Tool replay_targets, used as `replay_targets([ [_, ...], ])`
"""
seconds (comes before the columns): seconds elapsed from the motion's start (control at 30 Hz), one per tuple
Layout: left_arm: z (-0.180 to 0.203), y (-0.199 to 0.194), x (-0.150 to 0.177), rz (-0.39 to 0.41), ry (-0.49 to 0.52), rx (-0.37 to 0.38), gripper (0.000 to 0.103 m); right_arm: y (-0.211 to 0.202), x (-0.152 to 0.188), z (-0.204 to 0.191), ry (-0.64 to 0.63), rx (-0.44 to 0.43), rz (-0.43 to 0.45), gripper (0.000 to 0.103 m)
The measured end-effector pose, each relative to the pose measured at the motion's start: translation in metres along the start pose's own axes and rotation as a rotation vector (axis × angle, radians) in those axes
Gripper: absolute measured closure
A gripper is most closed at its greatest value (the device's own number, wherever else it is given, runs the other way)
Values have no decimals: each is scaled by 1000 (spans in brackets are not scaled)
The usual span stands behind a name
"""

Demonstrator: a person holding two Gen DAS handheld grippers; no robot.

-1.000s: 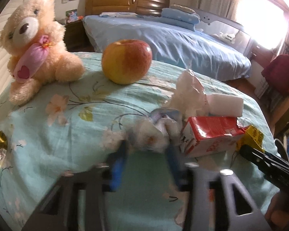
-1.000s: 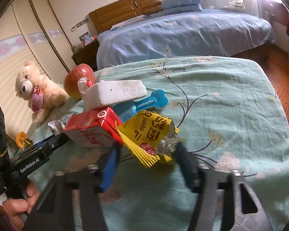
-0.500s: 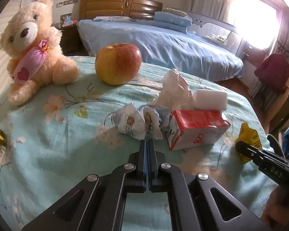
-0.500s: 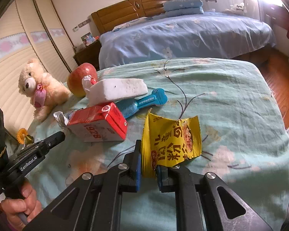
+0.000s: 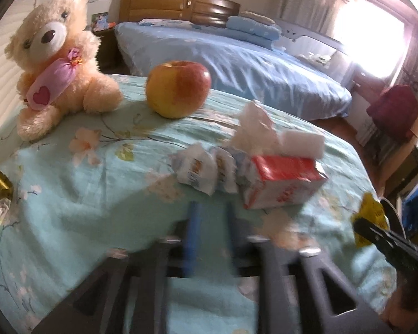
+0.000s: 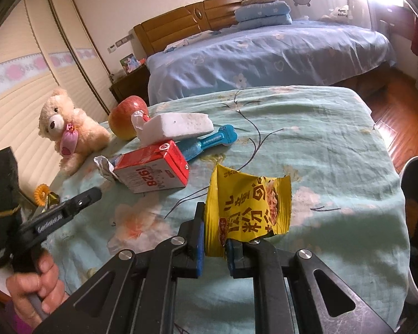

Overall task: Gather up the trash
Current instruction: 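Grasp the yellow snack bag with the right tool while the left tool grasps the crumpled white wrapper, then carry the yellow snack bag and crumpled wrapper over the trash bin with both tools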

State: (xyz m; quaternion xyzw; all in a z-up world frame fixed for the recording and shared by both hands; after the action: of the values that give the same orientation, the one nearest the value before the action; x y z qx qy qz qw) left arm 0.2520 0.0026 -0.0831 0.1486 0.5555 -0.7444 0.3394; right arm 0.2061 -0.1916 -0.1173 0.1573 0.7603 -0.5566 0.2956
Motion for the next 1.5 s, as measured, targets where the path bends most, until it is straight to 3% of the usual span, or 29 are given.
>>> replay_targets([
  [0.03,-1,2,-4,5,-2,1,57,0,0,0,1,0,0,91],
  [0.23,-3,23,-21,9,9,-14,58,3,1,-1,2,-3,-5,91],
  [0.27,-3,29,-23,6,14,-16,73,4,1,-1,4,-3,-5,91],
  [0.3,-4,34,-25,-2,15,-7,82,4,1,0,4,-3,-6,91],
  [0.5,2,35,-25,33,45,-12,85,5,3,2,10,0,-9,91],
  [0.9,7,-14,17,22,44,43,85,-17,14,12,21,4,11,91],
  [1.5,101,-43,67,-54,207,227,85,-74,40,69,103,90,59,91],
])
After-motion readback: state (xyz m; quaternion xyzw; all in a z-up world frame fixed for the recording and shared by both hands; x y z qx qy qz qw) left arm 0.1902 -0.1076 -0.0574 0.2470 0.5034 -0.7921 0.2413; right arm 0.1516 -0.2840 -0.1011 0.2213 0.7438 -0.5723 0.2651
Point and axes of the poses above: each gripper's, at about its wrist camera, not at the fingertips, and y roughly the way its jaws point, z to its right, x to its underside, the point moved 6 cm from there along y, roughly the way its jaws point, and after that the axes turned 10 degrees about -y, right-handed, at the moved point
